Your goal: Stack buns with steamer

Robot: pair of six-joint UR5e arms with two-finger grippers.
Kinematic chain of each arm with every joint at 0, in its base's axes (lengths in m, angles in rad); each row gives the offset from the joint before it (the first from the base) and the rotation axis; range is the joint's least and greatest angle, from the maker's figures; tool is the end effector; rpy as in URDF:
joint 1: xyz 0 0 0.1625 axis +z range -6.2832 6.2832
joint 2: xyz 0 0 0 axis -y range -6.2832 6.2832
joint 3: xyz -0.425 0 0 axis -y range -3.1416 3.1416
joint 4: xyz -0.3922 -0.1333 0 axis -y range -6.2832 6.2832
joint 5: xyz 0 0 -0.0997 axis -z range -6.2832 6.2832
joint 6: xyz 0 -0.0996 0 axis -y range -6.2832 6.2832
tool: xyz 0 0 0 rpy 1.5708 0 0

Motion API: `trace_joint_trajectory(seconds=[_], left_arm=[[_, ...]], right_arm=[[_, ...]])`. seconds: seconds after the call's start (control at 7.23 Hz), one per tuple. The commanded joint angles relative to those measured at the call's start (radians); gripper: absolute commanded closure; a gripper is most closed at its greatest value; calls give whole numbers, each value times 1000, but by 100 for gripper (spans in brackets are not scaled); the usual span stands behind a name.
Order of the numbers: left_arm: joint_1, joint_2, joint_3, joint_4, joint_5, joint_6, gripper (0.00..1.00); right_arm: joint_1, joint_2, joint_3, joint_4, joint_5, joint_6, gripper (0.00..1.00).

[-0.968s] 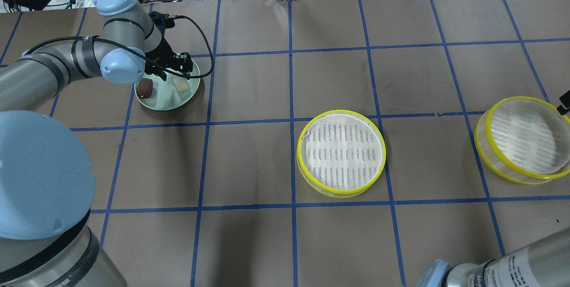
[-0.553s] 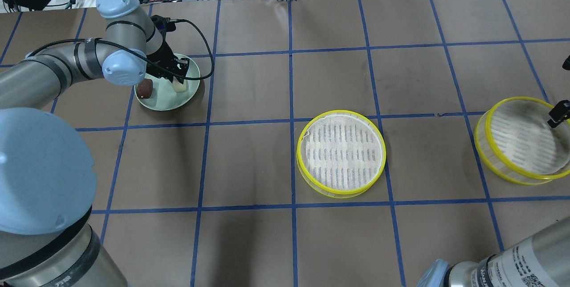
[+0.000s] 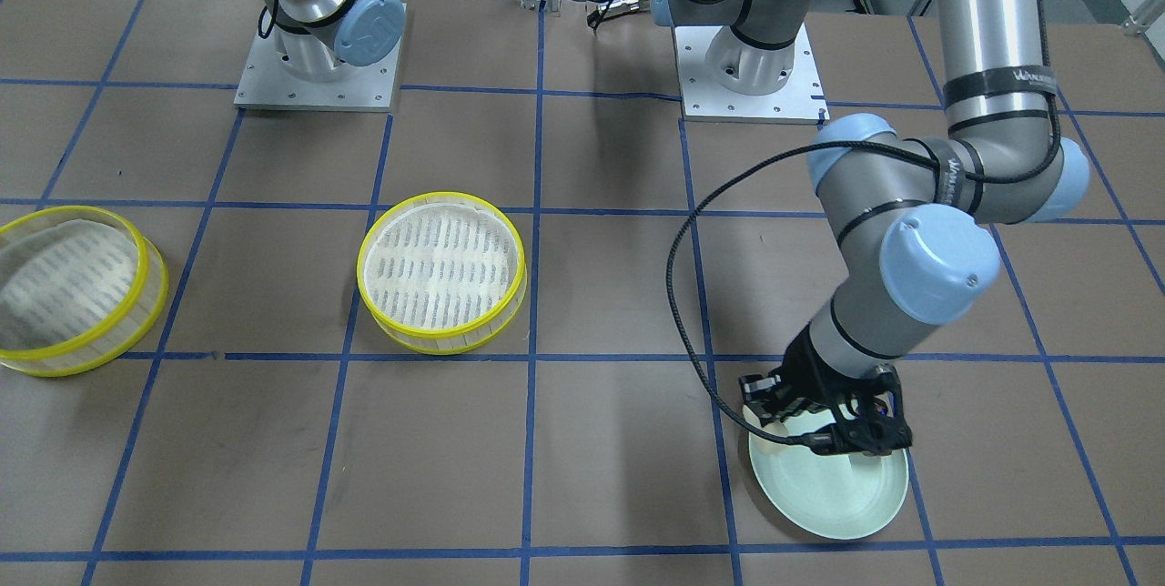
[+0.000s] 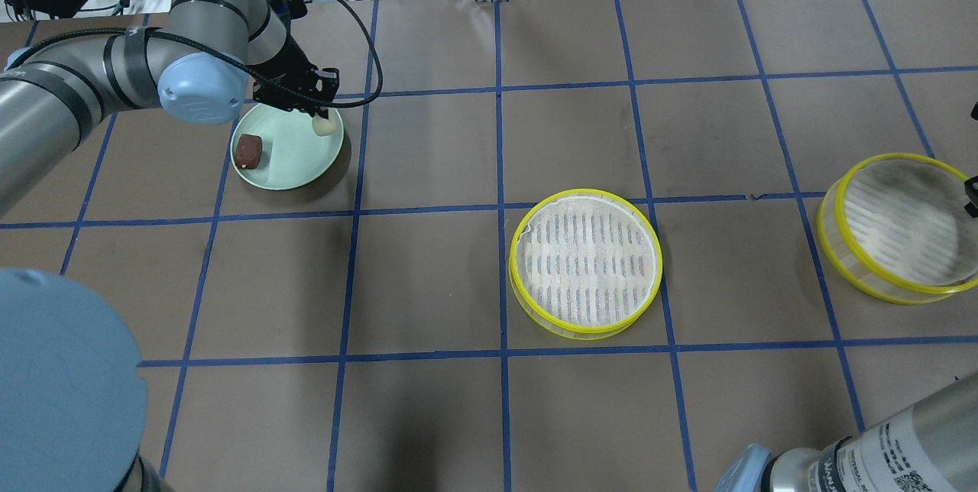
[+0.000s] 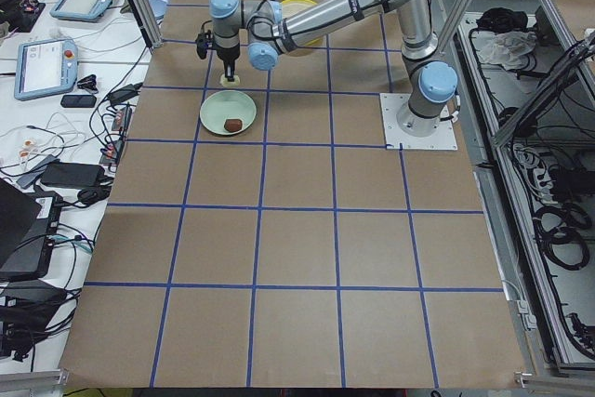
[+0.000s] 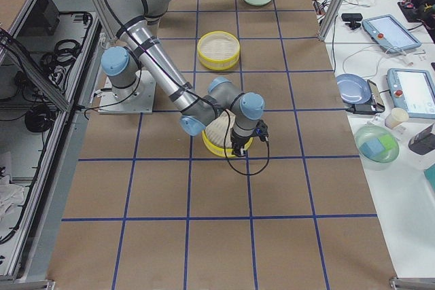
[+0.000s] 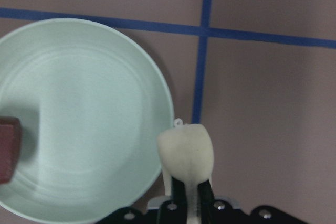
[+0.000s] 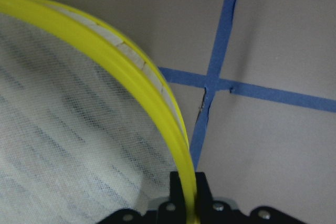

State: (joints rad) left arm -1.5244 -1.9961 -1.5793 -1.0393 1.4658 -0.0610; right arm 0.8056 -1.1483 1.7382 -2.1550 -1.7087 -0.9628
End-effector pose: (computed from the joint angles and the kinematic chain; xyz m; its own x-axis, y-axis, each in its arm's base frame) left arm -0.1139 -0.6461 0.2959 -0.9892 -0.0965 0.1101 -0.1067 0.9901 -0.0910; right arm -0.3289 -0.5151 0.2327 -0.9769 -0.2004 0.0738 -0.1912 0.9747 0.1161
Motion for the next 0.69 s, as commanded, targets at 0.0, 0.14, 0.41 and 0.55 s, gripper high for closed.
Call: trace_joint_trajectory(seconds=[0.0,0.14,0.41,0.55], left_arm=[[-180,71,-1,-34,-53,-252,100],[-262,85,-2,-51,-130,-345,100],[-434,70,-22,-51,-220,-576,100],[-506,56,-46,-53,-241,-653,100]], right_arm=[[1,-133,-18,112,-17,-2,100],[1,-207,-38,200,-17,-1,100],[9,-336,-106,372,-19,18,100],[12,-355,-133,444,-19,94,100]])
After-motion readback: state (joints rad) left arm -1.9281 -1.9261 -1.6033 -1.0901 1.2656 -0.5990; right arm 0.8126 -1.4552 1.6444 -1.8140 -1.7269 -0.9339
